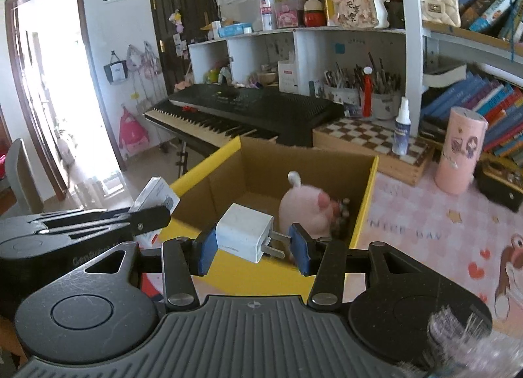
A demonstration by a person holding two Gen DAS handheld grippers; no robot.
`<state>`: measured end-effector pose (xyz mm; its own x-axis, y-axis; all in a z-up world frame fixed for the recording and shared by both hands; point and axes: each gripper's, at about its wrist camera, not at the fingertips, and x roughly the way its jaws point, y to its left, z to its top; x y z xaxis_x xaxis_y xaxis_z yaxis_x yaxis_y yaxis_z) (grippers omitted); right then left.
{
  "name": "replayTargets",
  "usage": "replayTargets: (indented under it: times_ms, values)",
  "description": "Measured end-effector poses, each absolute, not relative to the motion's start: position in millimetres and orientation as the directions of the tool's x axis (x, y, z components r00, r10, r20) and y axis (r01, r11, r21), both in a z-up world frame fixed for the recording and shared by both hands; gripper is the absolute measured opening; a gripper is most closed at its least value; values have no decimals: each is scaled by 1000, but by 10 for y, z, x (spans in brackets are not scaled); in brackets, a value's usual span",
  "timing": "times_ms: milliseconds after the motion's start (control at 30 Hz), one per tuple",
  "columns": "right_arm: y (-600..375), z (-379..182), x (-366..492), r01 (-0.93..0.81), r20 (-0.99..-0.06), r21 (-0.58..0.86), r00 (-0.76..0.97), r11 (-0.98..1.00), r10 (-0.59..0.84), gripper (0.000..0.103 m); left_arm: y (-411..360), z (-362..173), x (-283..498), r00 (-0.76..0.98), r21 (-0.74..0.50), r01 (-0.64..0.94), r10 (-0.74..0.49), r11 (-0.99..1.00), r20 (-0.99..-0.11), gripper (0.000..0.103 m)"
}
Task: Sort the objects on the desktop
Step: 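Carry the white box in the left tool and charger plug in the right tool to the yellow box, then lower both tools into the yellow box and open them to release the items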
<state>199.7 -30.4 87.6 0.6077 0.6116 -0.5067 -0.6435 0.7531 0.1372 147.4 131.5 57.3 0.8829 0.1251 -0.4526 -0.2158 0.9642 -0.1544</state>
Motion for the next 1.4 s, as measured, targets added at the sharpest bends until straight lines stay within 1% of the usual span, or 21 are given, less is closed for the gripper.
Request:
replayTargets:
  times_ms: [200,367,667,867,1133,1300,1333,1400]
  values:
    - [-223,858,2351,-671,-512,132,584,730,630,45,1294,563,1822,875,-129,-237,153,963,-460,13]
    - [-150,784,2596,-688,-534,142,552,712,640,45,1288,456,2066,849,-113,-242,154,964,-505,13]
    - [61,567,3047,-759,-643,82,455,646,616,45,1335,263,2399,795,-65,-251,167,966,-582,13]
    - [138,409,3203,-793,-700,63,397,606,593,45,1338,81,2531,750,-56,-240,149,969,-644,13]
    - [231,328,3280,-853,-729,-37,380,521,570,45,1319,-27,2650,708,-8,-222,155,975,-689,13]
    - [291,294,3289,-889,-738,-108,372,446,563,45,1293,-44,2669,704,10,-209,158,978,-693,14]
    - [297,285,3290,-892,-739,-117,371,436,562,45,1285,-43,2667,704,16,-209,161,978,-692,17]
    - [308,267,3291,-898,-739,-135,373,419,561,45,1272,-40,2664,705,24,-208,167,978,-690,17]
